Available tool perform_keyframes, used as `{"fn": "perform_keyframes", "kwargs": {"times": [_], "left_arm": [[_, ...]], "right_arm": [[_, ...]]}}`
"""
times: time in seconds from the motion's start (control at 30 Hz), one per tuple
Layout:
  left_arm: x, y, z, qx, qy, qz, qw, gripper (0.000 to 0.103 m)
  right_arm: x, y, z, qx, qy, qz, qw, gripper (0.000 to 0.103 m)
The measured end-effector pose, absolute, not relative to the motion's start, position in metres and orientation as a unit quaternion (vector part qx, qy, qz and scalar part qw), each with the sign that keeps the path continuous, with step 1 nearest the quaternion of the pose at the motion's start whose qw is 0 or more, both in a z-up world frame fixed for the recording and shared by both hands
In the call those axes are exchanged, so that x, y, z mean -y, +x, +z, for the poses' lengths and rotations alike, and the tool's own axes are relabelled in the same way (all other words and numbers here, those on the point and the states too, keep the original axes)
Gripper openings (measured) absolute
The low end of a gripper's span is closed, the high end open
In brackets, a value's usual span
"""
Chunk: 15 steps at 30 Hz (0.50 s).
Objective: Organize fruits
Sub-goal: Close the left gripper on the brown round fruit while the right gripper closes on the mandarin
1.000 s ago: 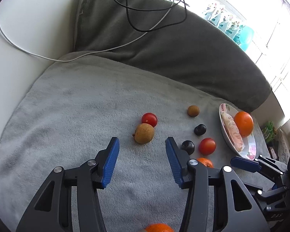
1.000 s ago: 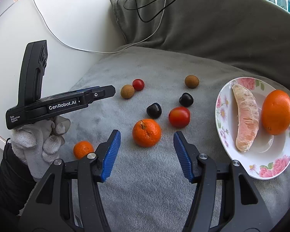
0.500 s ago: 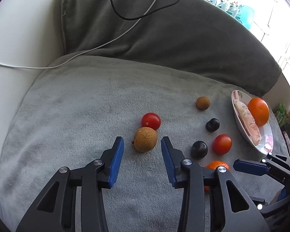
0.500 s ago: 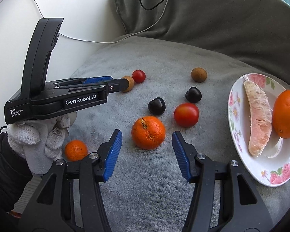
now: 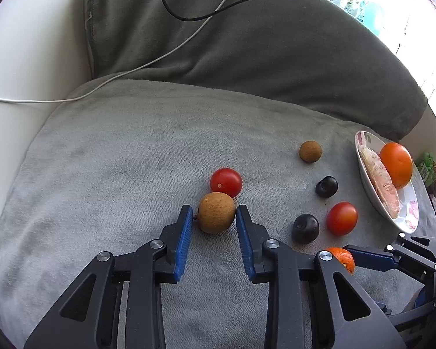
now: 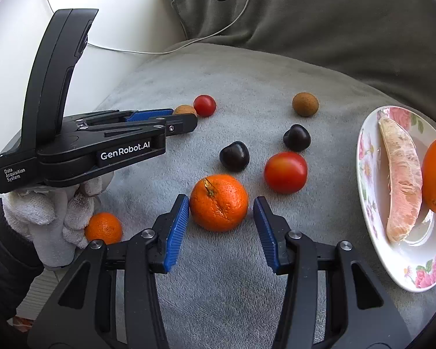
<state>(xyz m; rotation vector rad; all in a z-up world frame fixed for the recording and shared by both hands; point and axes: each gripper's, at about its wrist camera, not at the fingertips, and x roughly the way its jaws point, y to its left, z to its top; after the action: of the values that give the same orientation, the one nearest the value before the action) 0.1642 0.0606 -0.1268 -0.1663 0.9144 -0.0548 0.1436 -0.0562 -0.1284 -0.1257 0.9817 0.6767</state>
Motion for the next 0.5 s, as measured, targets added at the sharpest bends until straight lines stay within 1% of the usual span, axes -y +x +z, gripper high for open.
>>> {"fn": "perform_keyframes", "kwargs": {"times": [0.07, 0.5], "left_arm": [[-0.061, 0.167, -0.127, -0.441, -0.081, -0.026, 0.894, 0.029], [-0.061, 0.156, -0.121, -0.436, -0.087, -0.022, 0.895, 0.029]], "right_arm": [[0.055, 0.142, -0.128, -0.462, -0.061, 0.319, 0.825, 0.044], [0.060, 0.138, -0.126, -0.462, -0.046, 0.318, 0.827, 0.043]]}}
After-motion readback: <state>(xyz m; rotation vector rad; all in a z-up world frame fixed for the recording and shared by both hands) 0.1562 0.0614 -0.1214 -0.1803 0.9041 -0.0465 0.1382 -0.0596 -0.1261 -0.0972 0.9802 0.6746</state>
